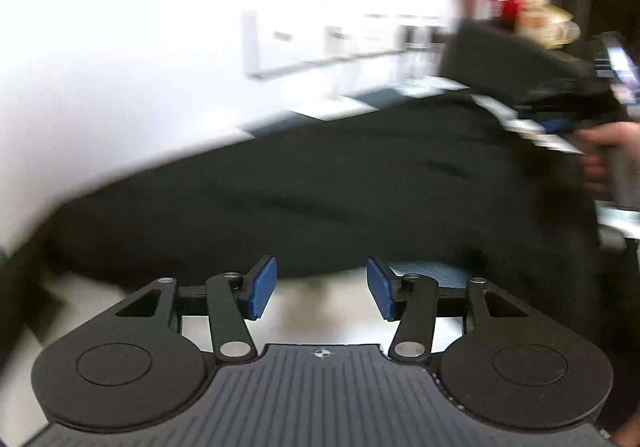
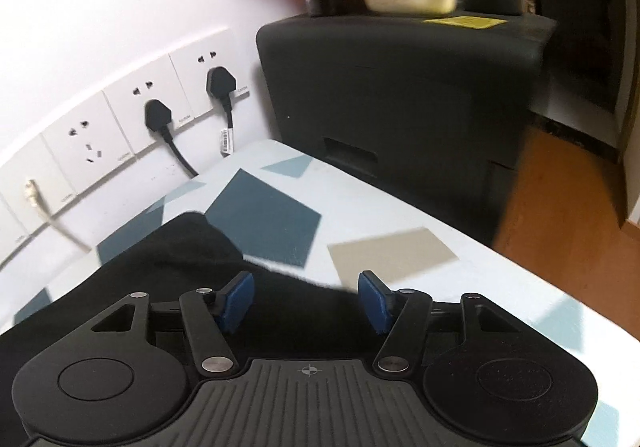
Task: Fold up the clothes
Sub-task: 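Lower the black garment onto the bed and open both grippers, then move both grippers over the spread black garment on the bed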
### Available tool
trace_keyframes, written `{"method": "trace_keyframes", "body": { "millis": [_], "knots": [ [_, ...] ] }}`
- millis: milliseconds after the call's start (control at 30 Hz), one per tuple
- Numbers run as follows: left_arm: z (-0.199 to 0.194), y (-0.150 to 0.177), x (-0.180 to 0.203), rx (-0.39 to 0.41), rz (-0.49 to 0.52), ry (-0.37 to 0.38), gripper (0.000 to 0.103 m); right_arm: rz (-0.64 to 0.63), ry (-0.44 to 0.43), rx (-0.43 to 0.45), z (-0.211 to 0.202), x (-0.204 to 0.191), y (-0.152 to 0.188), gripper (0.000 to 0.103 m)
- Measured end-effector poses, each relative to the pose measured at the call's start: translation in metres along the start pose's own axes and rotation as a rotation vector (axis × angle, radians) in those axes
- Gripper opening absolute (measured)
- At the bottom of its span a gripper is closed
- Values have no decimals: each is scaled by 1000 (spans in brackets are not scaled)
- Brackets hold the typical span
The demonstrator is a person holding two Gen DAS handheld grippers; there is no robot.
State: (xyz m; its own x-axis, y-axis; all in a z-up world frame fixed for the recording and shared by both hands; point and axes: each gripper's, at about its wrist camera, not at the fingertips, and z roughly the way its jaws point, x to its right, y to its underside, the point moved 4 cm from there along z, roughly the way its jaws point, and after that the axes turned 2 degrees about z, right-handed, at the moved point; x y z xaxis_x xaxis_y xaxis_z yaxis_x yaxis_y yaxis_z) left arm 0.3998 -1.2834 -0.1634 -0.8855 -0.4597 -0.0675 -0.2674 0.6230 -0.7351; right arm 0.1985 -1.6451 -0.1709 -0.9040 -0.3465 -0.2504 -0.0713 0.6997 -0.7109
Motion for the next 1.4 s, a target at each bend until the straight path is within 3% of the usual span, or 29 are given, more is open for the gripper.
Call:
{"method": "trace_keyframes", "body": {
  "millis": [167,233,300,500,633,667,867,967,1200,1267,1400],
  "knots": [
    [62,-23,-48,-85,-76,-170,52,-80,-2,-12,38,-19,-11,55],
    [72,-19,-63,-89,-126,-221,67,-147,-43,-30,42,-33,-6,54],
    [70,-13,-74,-86,-138,-259,75,-251,-91,-38,36,-50,4,49],
    [44,11,-99,-81,-127,-333,76,-483,-191,-32,9,-89,43,48],
    [22,32,-107,-86,-190,-388,76,-499,-224,-28,4,-97,50,50],
    [17,38,-106,-78,-205,-399,76,-497,-226,-28,5,-97,50,55],
    [20,37,-103,-84,-286,-418,75,-484,-288,-103,29,-100,36,58],
    [9,39,-103,-96,-262,-430,76,-444,-233,-108,39,-98,26,59],
    [3,41,-90,-87,-176,-479,76,-204,11,-21,70,-53,-12,62],
    [3,40,-90,-87,-205,-469,76,-166,49,-19,75,-45,-19,64],
    [4,42,-96,-79,-288,-442,76,-216,64,-22,78,-48,-22,68]
  ]
}}
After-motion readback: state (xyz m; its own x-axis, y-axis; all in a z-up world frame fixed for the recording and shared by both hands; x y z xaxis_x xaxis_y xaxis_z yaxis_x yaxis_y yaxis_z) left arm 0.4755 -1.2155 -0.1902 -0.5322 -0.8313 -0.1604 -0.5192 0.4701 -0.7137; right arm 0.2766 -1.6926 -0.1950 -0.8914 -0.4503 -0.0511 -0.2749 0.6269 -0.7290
